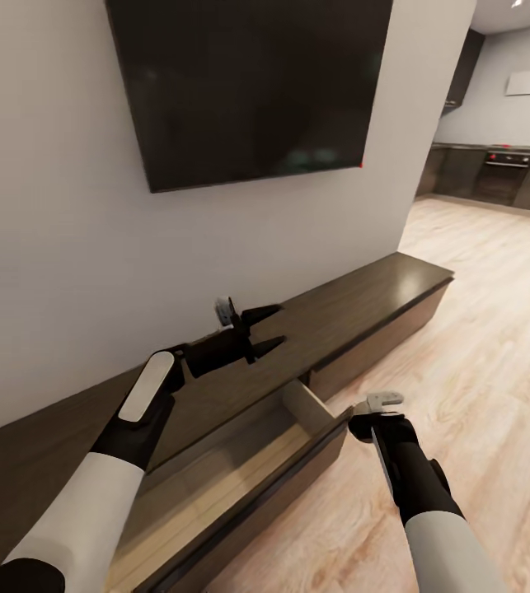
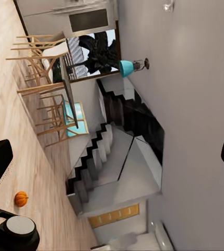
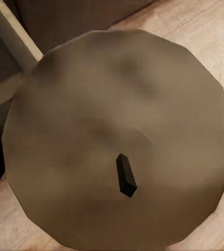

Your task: Place each of the two pumpkins and all three candles from the living room inside a cabinet in the living room (use any cabinet), then make sure every cabinet is closed, and position the cauldron so it is next to a table in the living room.

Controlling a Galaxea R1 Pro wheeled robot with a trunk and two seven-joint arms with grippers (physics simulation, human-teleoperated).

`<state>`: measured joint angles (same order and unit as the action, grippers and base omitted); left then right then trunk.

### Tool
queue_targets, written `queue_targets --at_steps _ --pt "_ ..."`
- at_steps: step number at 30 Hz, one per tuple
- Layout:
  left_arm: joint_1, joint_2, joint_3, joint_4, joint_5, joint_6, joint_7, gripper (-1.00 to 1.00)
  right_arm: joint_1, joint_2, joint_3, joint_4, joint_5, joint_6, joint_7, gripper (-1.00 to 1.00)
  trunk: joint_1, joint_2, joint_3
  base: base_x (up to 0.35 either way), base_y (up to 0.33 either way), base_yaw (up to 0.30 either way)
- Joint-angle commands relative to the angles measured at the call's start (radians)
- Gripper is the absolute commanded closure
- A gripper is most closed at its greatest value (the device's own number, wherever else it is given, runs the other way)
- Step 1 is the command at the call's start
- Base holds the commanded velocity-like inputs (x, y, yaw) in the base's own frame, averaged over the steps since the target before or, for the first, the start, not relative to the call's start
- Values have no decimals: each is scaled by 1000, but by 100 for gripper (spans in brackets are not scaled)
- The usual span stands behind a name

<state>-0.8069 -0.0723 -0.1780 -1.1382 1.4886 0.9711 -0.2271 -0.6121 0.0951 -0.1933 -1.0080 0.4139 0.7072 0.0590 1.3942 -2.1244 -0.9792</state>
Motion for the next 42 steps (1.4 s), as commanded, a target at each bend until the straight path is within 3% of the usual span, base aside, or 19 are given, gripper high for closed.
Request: queue_targets --at_steps 1,23,34,42 --pt "0 0 0 0 -1 0 0 -100 0 0 0 0 0 0 -1 100 -4 7 3 0 0 282" --pt "0 0 1 -1 -2 1 1 -100 0 0 0 1 -3 0 0 100 -88 161 72 0 0 280" --pt "0 0 1 0 -4 1 3 -100 0 1 3 70 4 -4 -2 100 -130 238 107 0 0 43" --pt "0 0 0 0 -5 0 5 -100 0 2 4 63 3 -3 -2 100 -161 294 132 0 0 269"
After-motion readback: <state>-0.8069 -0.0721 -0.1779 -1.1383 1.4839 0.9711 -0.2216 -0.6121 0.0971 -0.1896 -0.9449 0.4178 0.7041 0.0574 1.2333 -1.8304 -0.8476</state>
